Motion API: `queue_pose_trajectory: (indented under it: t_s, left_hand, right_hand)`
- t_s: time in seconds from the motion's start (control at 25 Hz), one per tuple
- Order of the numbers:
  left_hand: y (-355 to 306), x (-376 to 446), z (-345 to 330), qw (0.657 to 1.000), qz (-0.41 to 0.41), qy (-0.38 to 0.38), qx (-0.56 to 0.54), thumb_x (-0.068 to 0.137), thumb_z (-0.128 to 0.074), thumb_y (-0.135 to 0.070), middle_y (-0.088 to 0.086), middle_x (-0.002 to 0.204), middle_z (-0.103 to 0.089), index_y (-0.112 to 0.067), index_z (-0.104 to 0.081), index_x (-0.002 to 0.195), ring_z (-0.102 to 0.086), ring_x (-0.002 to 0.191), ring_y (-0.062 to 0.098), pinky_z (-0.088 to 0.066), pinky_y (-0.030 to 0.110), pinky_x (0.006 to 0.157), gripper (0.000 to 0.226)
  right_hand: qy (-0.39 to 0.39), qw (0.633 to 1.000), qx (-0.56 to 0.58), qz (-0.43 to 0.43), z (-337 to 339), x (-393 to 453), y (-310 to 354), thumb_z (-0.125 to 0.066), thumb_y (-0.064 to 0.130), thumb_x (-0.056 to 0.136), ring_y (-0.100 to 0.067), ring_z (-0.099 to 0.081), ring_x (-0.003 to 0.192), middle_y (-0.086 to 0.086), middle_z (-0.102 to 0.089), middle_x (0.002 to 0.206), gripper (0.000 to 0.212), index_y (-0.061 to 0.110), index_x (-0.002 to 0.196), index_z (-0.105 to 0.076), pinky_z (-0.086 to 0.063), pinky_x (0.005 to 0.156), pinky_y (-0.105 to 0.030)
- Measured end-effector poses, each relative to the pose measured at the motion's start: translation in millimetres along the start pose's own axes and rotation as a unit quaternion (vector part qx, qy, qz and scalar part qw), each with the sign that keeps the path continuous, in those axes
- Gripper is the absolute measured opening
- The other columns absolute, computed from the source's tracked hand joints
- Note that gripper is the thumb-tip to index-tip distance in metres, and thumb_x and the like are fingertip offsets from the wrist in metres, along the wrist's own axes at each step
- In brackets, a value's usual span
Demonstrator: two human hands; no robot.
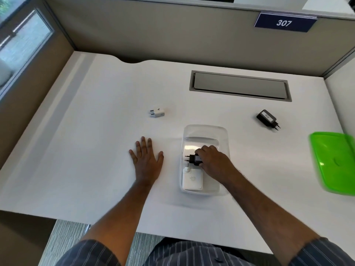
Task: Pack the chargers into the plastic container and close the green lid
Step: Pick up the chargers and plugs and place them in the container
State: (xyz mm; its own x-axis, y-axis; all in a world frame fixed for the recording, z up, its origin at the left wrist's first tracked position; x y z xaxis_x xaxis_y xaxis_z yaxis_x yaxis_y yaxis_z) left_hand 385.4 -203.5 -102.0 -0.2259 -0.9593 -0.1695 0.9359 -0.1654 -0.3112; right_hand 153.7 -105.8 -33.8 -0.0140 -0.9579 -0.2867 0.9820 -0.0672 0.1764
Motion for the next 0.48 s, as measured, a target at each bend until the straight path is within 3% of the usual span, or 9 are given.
queue_pose_trajectory:
  t_s: [0.28, 0.48]
  left_hand:
    - [4, -1, -7, 0.998, -0.011, -0.037, 0.045, 0.103, -0.034, -0.052, 0.011, 0.173, -0.008, -0.015, -0.012, 0.163, -0.006, 0.160, 0.032, -0.007, 0.060, 0.127, 0.074]
    - [5, 0, -10, 0.997, -0.012, -0.052, 0.053, 0.102, -0.033, -0.053, 0.010, 0.173, -0.010, -0.015, -0.015, 0.162, -0.008, 0.160, 0.032, -0.009, 0.060, 0.127, 0.074]
  right_hand:
    - [0.034, 0.999, 0.015, 0.013, -9, 4, -2, -0.058, 0.010, 0.091, -0.023, -0.051, 0.109, 0.002, -0.054, 0.117, 0.038, 0.021, 0.127, -0.052, -0.056, 0.071, -0.042]
    - [0.059, 0.995, 0.085, 0.008, 3, 9, -6, -0.052, 0.012, 0.096, -0.025, -0.050, 0.120, 0.000, -0.055, 0.129, 0.043, 0.021, 0.138, -0.051, -0.052, 0.090, -0.043]
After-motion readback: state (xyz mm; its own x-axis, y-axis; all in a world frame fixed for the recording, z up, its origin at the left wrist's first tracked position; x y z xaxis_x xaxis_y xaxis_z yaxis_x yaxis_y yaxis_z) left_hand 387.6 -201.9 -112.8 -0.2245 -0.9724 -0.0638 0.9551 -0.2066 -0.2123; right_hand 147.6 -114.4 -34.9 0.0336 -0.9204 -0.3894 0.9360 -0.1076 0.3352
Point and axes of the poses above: each hand's wrist, its own x-axis towards the middle knuckle, its own z-axis out of the back of the hand, y = z × x, the point moved 4 cm from there along x, towards the middle knuckle
